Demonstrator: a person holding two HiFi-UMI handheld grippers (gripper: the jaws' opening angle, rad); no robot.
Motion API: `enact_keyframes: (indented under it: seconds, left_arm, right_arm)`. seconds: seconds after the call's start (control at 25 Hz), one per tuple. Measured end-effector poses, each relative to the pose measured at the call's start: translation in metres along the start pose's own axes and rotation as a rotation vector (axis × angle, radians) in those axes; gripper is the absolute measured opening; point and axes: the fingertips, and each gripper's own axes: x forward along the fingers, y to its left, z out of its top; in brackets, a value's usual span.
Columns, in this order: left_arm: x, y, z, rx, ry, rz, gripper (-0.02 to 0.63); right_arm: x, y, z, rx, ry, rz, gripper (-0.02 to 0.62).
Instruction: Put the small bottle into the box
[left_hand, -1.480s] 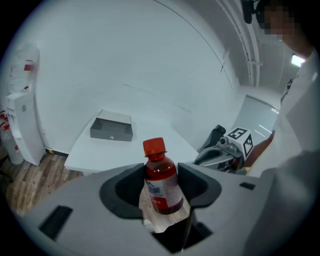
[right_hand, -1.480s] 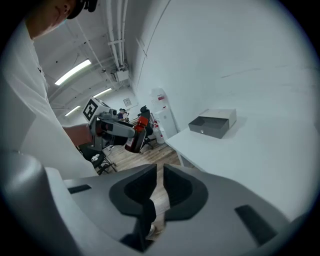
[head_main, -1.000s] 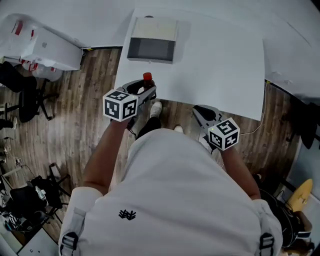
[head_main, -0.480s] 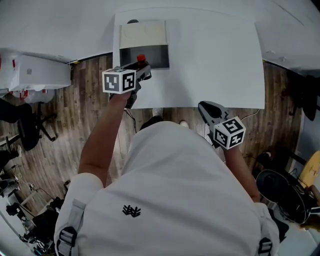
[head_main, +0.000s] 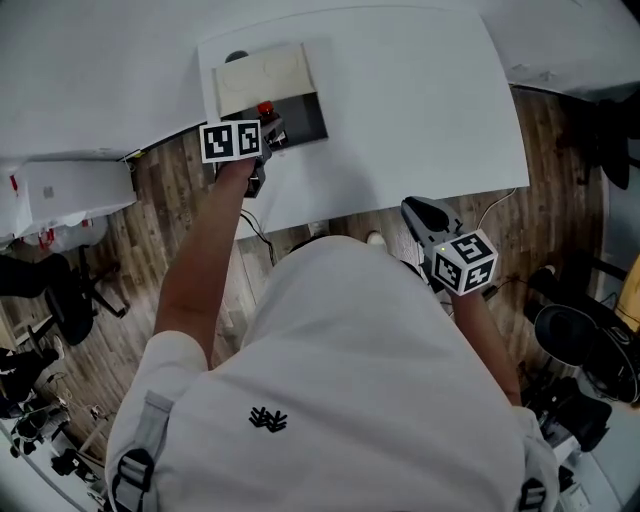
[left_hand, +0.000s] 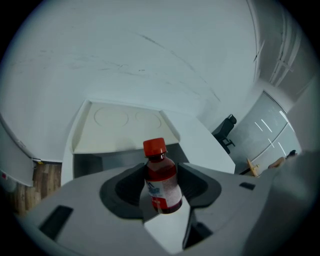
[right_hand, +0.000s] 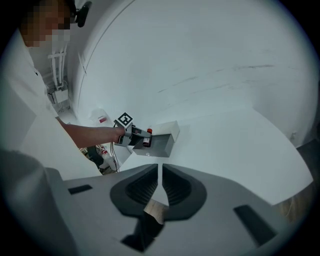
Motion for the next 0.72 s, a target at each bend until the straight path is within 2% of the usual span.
enact_keyframes:
  seconds: [0.28, 0.72]
  left_arm:
    - [0.022, 0.012, -0.01, 0.008, 0.07, 0.013, 0.212]
    - [0.039, 0.016, -0.026, 0.014, 0.169, 0.058, 0.212]
  right_arm:
    - [-0.009, 0.003, -0.012, 0.065, -0.02, -0.066, 0.029]
    - [-0.019, 0.0, -0.019, 0.104, -0.031, -0.104, 0.029]
